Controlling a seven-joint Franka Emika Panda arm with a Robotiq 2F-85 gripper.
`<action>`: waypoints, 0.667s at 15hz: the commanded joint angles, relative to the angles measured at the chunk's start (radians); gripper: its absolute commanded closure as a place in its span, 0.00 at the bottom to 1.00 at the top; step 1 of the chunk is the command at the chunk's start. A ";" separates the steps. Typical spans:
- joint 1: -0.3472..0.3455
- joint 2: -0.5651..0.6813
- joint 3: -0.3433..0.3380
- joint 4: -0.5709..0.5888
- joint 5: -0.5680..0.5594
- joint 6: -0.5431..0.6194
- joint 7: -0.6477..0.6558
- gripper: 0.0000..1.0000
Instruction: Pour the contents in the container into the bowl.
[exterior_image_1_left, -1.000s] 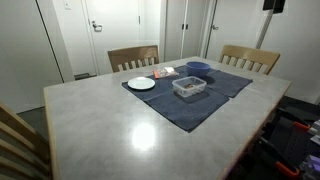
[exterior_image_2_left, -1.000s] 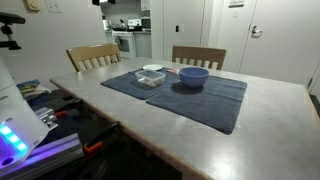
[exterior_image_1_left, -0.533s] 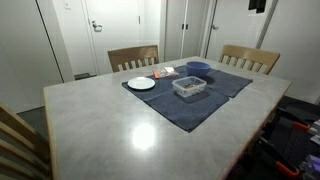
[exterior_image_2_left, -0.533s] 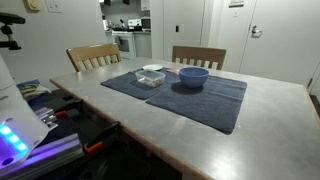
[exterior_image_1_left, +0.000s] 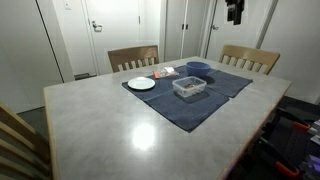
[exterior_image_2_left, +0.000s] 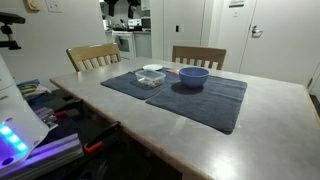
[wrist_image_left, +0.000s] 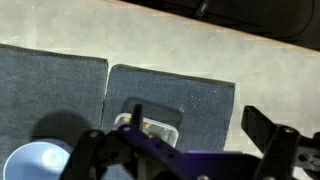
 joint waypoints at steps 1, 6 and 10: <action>-0.006 0.012 0.008 0.005 0.002 0.002 -0.004 0.00; -0.007 0.023 0.012 0.004 0.006 0.034 0.021 0.00; -0.009 0.045 0.012 -0.006 0.020 0.139 0.070 0.00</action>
